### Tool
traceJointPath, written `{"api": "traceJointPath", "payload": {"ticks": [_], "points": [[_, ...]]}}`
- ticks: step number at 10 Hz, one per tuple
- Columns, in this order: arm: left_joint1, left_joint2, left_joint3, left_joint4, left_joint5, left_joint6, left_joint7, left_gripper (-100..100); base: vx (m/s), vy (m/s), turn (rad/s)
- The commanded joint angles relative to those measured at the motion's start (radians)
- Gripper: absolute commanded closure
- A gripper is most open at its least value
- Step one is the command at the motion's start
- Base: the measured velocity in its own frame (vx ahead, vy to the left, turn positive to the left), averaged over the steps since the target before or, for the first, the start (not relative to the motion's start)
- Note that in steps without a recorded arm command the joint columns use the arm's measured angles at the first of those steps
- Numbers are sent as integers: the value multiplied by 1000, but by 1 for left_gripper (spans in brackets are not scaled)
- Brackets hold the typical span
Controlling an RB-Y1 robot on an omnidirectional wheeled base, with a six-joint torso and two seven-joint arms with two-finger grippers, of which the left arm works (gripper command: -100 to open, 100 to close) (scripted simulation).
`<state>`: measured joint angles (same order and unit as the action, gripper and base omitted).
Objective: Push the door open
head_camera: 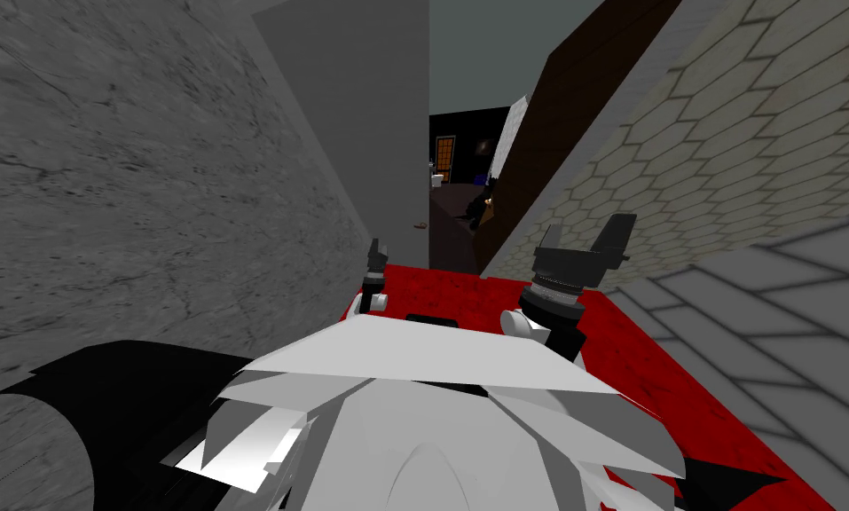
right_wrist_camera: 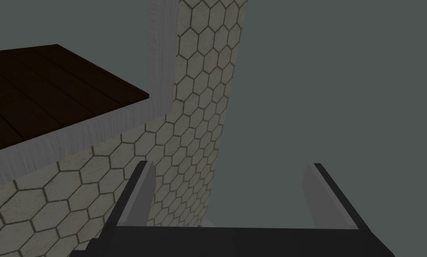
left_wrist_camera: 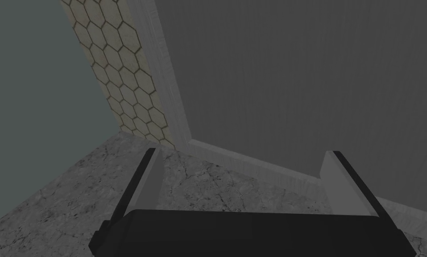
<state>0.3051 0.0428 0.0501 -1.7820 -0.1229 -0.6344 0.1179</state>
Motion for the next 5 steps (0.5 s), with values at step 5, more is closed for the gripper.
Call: {"api": "traceJointPath", "payload": {"ticks": [5], "points": [[-64,15,6,159,-26,-25,11,-100,102,-4,37]]}}
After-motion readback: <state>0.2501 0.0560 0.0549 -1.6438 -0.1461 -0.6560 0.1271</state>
